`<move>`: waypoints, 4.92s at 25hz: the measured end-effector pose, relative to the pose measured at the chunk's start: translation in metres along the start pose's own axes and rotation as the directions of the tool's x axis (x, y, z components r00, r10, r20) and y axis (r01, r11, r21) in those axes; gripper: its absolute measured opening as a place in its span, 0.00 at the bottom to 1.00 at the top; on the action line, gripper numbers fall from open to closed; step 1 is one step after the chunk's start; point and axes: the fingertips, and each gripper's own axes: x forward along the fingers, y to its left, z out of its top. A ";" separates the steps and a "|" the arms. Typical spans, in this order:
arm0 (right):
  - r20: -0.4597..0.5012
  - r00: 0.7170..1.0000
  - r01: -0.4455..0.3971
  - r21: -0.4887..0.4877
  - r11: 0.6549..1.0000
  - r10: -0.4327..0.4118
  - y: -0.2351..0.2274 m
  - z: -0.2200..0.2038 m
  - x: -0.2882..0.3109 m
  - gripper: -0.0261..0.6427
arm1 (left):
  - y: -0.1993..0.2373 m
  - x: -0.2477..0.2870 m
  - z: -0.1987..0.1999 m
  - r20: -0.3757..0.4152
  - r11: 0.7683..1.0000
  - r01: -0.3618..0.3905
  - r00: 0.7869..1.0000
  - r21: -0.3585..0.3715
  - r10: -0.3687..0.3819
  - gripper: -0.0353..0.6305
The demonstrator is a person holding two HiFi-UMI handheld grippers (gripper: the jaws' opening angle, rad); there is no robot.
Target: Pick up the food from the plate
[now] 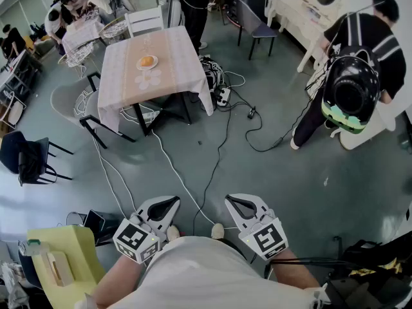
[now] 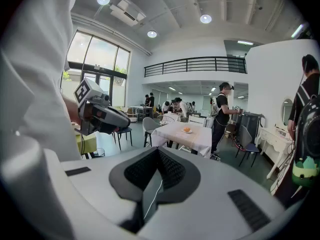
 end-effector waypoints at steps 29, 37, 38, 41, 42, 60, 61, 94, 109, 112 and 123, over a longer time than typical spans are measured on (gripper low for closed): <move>0.007 0.998 -0.065 0.011 0.998 0.065 -0.072 0.072 0.177 0.22 | 0.197 0.020 0.048 0.051 0.995 -0.096 0.994 -0.039 0.098 0.15; -0.014 1.000 0.004 0.013 1.000 -0.003 -0.095 0.111 0.278 0.23 | 0.323 0.021 0.058 0.019 0.998 -0.068 0.997 -0.013 0.068 0.19; -0.020 1.000 -0.002 0.011 1.000 0.002 -0.098 0.112 0.286 0.23 | 0.335 0.024 0.059 0.024 0.997 -0.078 0.997 -0.021 0.078 0.20; -0.037 0.999 -0.008 0.017 1.000 0.009 -0.126 0.112 0.310 0.24 | 0.369 0.047 0.069 0.041 0.994 -0.102 0.994 -0.038 0.103 0.21; -0.039 0.999 -0.015 0.017 1.000 0.016 -0.140 0.113 0.320 0.24 | 0.382 0.058 0.074 0.043 0.993 -0.111 0.993 -0.038 0.113 0.21; -0.036 0.982 -0.184 -0.039 0.982 0.183 -0.336 0.146 0.457 0.24 | 0.613 0.243 0.142 -0.120 0.959 -0.278 0.952 0.057 0.283 0.35; -0.041 0.985 -0.169 -0.027 0.985 0.167 -0.343 0.146 0.463 0.24 | 0.628 0.252 0.140 -0.142 0.959 -0.271 0.949 0.088 0.281 0.36; -0.223 0.891 0.440 0.209 0.874 -0.395 -0.386 0.156 0.489 0.24 | 0.848 0.415 0.035 -0.584 0.865 0.126 0.784 0.486 0.213 0.56; -0.114 0.965 0.251 0.147 0.957 -0.236 -0.409 0.151 0.477 0.24 | 0.777 0.356 0.126 -0.431 0.947 -0.081 0.876 0.310 0.215 0.56; -0.102 0.978 0.196 0.132 0.972 -0.184 -0.412 0.149 0.477 0.24 | 0.749 0.340 0.149 -0.371 0.963 -0.110 0.907 0.247 0.198 0.56; -0.049 0.998 -0.023 0.047 0.999 0.026 -0.412 0.151 0.491 0.18 | 0.645 0.275 0.220 -0.178 0.972 -0.201 0.959 0.118 0.220 0.56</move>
